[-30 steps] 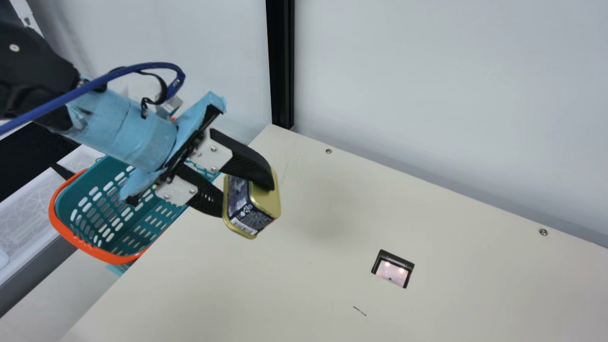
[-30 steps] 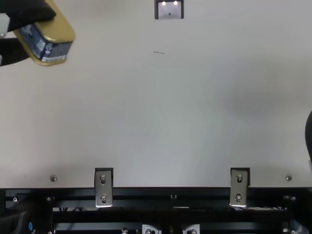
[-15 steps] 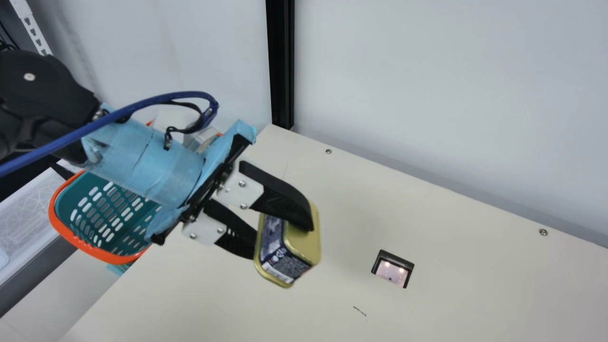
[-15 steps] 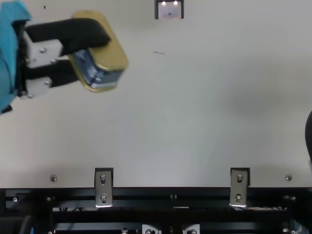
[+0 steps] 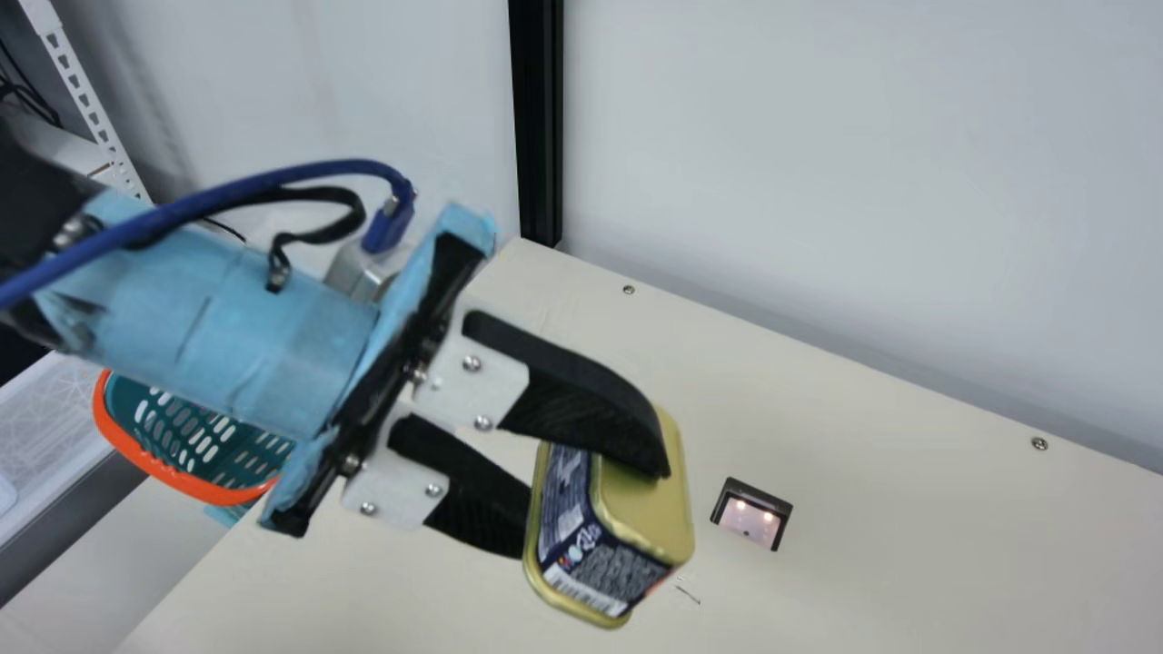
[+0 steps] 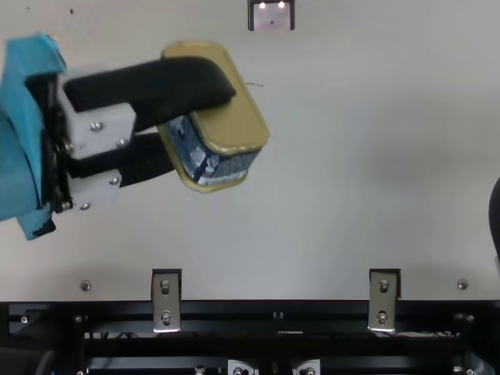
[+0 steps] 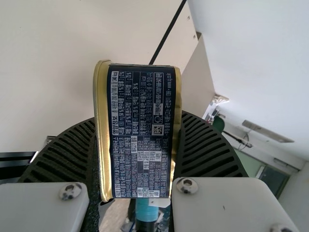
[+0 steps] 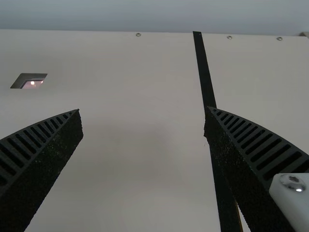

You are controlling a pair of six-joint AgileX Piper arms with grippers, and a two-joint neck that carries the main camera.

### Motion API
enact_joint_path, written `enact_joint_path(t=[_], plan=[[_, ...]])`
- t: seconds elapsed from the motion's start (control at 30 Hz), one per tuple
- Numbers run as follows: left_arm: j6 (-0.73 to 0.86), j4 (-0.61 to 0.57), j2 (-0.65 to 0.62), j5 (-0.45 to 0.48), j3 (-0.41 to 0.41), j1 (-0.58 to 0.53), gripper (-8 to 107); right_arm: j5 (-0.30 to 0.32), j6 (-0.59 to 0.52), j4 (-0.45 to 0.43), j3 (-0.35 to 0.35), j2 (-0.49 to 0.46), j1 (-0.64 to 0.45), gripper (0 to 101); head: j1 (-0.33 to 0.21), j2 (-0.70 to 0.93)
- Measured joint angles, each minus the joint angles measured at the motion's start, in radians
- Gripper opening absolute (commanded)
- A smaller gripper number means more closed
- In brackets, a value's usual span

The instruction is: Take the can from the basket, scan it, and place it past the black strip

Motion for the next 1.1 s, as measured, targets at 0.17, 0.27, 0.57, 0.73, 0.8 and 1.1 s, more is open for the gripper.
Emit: enact_joint_path(t=[0.17, 0.27, 0.57, 0.73, 0.8, 1.1], plan=[[-0.006, 0.0, 0.0, 0.002, 0.0, 0.003, 10, 0.0, 0.0, 0.0, 0.0, 0.0, 0.0, 101, 0.005, 0.0], [-0.006, 0.0, 0.0, 0.003, 0.0, 0.003, 10, 0.0, 0.0, 0.0, 0.0, 0.0, 0.0, 101, 0.0, 0.0], [-0.006, 0.0, 0.0, 0.003, 0.0, 0.003, 10, 0.0, 0.0, 0.0, 0.0, 0.0, 0.0, 101, 0.015, -0.128], [-0.006, 0.0, 0.0, 0.003, 0.0, 0.003, 10, 0.0, 0.0, 0.0, 0.0, 0.0, 0.0, 101, 0.026, -0.246], [-0.006, 0.0, 0.0, 0.003, 0.0, 0.003, 10, 0.0, 0.0, 0.0, 0.0, 0.0, 0.0, 101, 0.031, -0.282], [-0.006, 0.0, 0.0, 0.003, 0.0, 0.003, 10, 0.0, 0.0, 0.0, 0.0, 0.0, 0.0, 101, 0.061, -0.328]])
